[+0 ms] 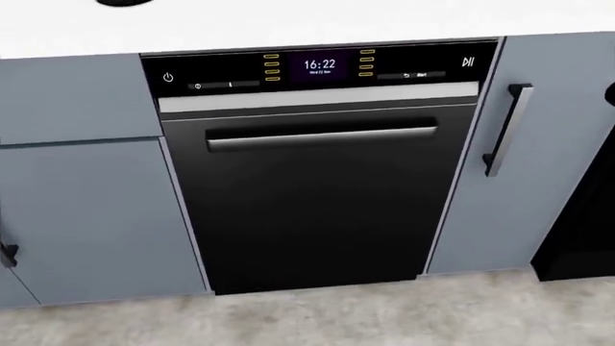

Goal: Press the button to open the lid of the electric kettle.

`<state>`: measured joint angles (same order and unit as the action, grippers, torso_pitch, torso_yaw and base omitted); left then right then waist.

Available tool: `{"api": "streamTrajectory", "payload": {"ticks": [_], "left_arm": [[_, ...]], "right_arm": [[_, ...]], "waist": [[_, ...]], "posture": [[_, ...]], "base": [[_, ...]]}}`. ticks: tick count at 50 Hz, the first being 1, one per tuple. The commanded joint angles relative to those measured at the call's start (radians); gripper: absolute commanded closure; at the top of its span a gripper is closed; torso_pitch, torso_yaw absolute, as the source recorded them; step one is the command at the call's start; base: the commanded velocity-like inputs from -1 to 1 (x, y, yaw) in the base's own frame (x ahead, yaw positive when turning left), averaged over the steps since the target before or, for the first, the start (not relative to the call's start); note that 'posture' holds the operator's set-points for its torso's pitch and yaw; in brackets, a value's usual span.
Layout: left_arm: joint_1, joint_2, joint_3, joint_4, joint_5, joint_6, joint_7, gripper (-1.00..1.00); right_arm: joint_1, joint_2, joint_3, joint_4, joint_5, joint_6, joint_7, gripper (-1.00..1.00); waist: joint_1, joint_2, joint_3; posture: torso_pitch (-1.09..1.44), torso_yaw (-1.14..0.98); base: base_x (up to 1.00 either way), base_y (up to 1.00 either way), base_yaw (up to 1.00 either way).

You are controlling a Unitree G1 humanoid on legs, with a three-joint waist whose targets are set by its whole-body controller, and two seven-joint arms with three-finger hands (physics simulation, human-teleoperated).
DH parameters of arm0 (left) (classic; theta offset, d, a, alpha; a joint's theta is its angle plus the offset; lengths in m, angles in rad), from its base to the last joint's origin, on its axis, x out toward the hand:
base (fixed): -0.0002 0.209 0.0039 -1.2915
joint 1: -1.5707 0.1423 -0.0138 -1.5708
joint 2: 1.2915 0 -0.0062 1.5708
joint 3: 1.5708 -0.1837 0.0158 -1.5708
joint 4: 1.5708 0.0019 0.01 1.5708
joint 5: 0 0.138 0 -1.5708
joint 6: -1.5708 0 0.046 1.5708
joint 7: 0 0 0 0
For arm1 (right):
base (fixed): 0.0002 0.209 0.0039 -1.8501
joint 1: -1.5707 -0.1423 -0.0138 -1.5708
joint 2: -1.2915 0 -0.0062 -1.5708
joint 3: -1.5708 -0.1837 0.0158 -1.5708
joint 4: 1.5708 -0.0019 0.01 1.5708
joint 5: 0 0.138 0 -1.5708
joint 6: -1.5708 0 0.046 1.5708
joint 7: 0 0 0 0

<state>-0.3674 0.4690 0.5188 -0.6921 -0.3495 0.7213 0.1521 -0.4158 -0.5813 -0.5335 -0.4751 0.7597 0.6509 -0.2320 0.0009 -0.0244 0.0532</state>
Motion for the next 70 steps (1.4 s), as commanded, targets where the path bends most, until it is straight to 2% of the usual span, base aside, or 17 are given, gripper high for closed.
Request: {"api": "streamTrajectory", "payload": {"ticks": [1,8,12,22,26,27,29,35,39,40,41,44,52,60,62,64,70], "left_arm": [[-0.022,0.021,0.012,-0.018,-0.001,-0.025,-0.002,-1.00],[-0.027,0.023,0.011,-0.023,-0.006,-0.016,0.000,-1.00],[-0.028,0.025,0.012,-0.025,-0.007,-0.014,0.000,-1.00],[-0.028,0.028,0.012,-0.028,-0.008,-0.012,0.002,-1.00],[-0.025,0.027,0.015,-0.028,-0.009,-0.014,0.000,-1.00],[-0.023,0.027,0.014,-0.028,-0.007,-0.016,-0.001,-1.00],[-0.025,0.028,0.015,-0.029,-0.008,-0.014,-0.001,-1.00],[-0.026,0.028,0.017,-0.030,-0.009,-0.011,0.000,-1.00],[-0.027,0.032,0.020,-0.029,-0.010,-0.012,0.001,-1.00],[-0.027,0.032,0.019,-0.029,-0.009,-0.013,0.001,-1.00],[-0.027,0.032,0.018,-0.028,-0.008,-0.013,0.001,-1.00],[-0.027,0.033,0.020,-0.028,-0.009,-0.013,0.000,-1.00],[-0.024,0.035,0.023,-0.026,-0.007,-0.018,0.001,-1.00],[-0.026,0.038,0.028,-0.025,-0.010,-0.016,0.001,-1.00],[-0.025,0.038,0.027,-0.025,-0.010,-0.017,0.002,-1.00],[-0.024,0.037,0.027,-0.023,-0.010,-0.018,0.002,-1.00],[-0.027,0.039,0.026,-0.025,-0.013,-0.015,0.004,-1.00]], "right_arm": [[-0.024,-0.018,-0.008,-0.025,0.003,-0.025,-0.002,-1.00],[-0.021,-0.018,-0.007,-0.025,0.009,-0.026,-0.002,-1.00],[-0.023,-0.021,-0.007,-0.027,0.014,-0.023,-0.004,-1.00],[-0.024,-0.024,-0.008,-0.027,0.019,-0.023,-0.005,-1.00],[-0.023,-0.024,-0.007,-0.028,0.016,-0.027,-0.003,-1.00],[-0.024,-0.025,-0.007,-0.029,0.016,-0.026,-0.004,-1.00],[-0.024,-0.026,-0.007,-0.030,0.016,-0.026,-0.003,-1.00],[-0.022,-0.023,-0.007,-0.030,0.012,-0.025,-0.003,-1.00],[-0.023,-0.023,-0.006,-0.030,0.013,-0.024,-0.004,-1.00],[-0.023,-0.023,-0.006,-0.030,0.013,-0.025,-0.004,-1.00],[-0.023,-0.024,-0.007,-0.029,0.013,-0.025,-0.003,-1.00],[-0.025,-0.026,-0.009,-0.030,0.015,-0.024,-0.004,-1.00],[-0.023,-0.025,-0.005,-0.036,0.013,-0.025,-0.004,-1.00],[-0.024,-0.024,-0.005,-0.039,0.008,-0.023,-0.001,-1.00],[-0.025,-0.025,-0.006,-0.041,0.009,-0.021,-0.002,-1.00],[-0.026,-0.026,-0.007,-0.041,0.010,-0.020,-0.003,-1.00],[-0.030,-0.031,-0.010,-0.042,0.018,-0.017,-0.008,-1.00]], "waist": [[0.006,-0.020,-0.021],[-0.001,0.013,-0.012],[-0.011,0.096,-0.030],[0.004,0.024,-0.014],[0.005,-0.064,-0.033],[-0.004,-0.019,-0.021],[-0.001,-0.034,-0.023],[-0.003,0.019,-0.012],[-0.007,0.123,-0.038],[0.001,0.074,-0.025],[-0.003,0.091,-0.022],[0.002,0.067,-0.031],[0.013,-0.041,-0.030],[-0.002,0.011,-0.013],[-0.006,0.040,-0.011],[-0.010,0.101,-0.029],[0.000,0.058,-0.025]], "posture": [[0.00,0.00],[0.00,0.00],[0.00,0.00],[0.00,0.00],[0.00,0.00],[0.00,0.00],[0.00,0.00],[0.00,0.00],[0.00,0.00],[0.00,0.00],[0.00,0.00],[0.00,0.00],[0.00,0.00],[0.00,0.00],[0.00,0.00],[0.00,0.00],[0.00,0.00]], "base": [[0.08,0.05,0.00],[0.07,0.05,0.00],[0.08,0.05,0.00],[0.07,0.07,0.00],[0.08,0.07,0.00],[0.08,0.07,0.00],[0.08,0.07,0.00],[0.08,0.07,0.00],[0.08,0.09,0.00],[0.08,0.11,0.00],[0.07,0.10,0.00],[0.08,0.10,0.00],[0.07,0.10,0.00],[0.07,0.10,0.00],[0.07,0.10,0.00],[0.07,0.10,0.00],[0.08,0.10,0.00]]}}
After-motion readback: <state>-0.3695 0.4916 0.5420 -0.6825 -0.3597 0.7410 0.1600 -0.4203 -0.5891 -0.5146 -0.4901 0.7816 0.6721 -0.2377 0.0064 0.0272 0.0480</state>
